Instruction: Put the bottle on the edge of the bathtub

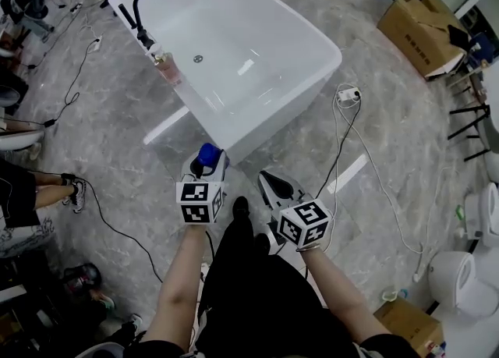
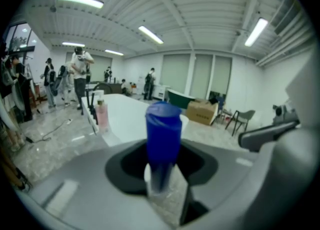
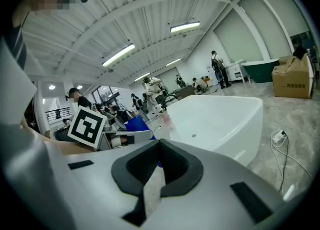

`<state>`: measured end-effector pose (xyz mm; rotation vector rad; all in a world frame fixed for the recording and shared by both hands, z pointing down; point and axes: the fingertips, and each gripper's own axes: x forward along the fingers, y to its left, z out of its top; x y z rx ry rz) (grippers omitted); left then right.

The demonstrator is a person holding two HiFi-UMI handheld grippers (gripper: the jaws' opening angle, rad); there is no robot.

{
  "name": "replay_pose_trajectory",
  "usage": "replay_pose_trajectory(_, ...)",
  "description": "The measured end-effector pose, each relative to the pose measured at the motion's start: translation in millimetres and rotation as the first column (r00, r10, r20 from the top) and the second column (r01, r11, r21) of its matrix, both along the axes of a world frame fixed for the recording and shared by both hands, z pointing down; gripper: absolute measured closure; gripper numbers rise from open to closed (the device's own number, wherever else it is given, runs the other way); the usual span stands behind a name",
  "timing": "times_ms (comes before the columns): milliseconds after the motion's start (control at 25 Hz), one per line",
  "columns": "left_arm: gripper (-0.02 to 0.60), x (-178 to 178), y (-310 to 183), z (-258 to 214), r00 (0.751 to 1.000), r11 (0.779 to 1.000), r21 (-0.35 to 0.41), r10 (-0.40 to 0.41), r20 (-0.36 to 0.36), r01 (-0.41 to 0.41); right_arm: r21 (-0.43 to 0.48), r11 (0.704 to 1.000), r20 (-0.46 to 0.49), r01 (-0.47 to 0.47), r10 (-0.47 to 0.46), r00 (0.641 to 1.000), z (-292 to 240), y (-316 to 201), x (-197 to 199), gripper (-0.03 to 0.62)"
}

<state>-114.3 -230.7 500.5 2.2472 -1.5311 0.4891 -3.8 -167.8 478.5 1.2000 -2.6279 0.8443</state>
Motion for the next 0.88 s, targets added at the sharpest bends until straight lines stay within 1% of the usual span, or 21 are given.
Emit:
replay_pose_trajectory(200, 0.425, -10.4, -33.8, 23.3, 0.999, 0.999, -0.015, 0.035, 0.000, -0.035, -0.017, 1.000, -0.009, 0.017, -0.017, 1.000, 12.3, -27.4, -29.7, 0.592)
replay_pose_trajectory(360, 0.425, -16.7, -60.7, 43.0, 0.999, 0.998, -0.027, 0.048, 0.001, -0.048, -0.037, 0.999, -0.016, 0.028, -0.028, 0.999, 26.5, -44.3, -45.5, 0.592)
replay_pose_trajectory(560, 0.425, -17.3, -85.1, 65.1, 0.998, 0.998, -0.037, 0.056, 0.005, -0.056, -0.064, 0.998, -0.036, 0.022, -0.024, 0.999, 46.4, -61.0, -47.7, 0.592)
replay_pose_trajectory(720, 0.425, -18.1, -98.6, 81.0, 0.999, 0.997, -0.046, 0.054, 0.005, -0.054, -0.087, 0.996, -0.056, -0.006, 0.001, 0.998, 61.6, -73.6, -44.2, 0.592)
replay_pose_trajectory(880, 0.425, -17.8, -111.9, 94.1, 0.999, 0.997, -0.057, 0.050, 0.000, -0.049, -0.088, 0.996, -0.071, -0.013, 0.007, 0.997, 70.9, -90.4, -41.0, 0.592)
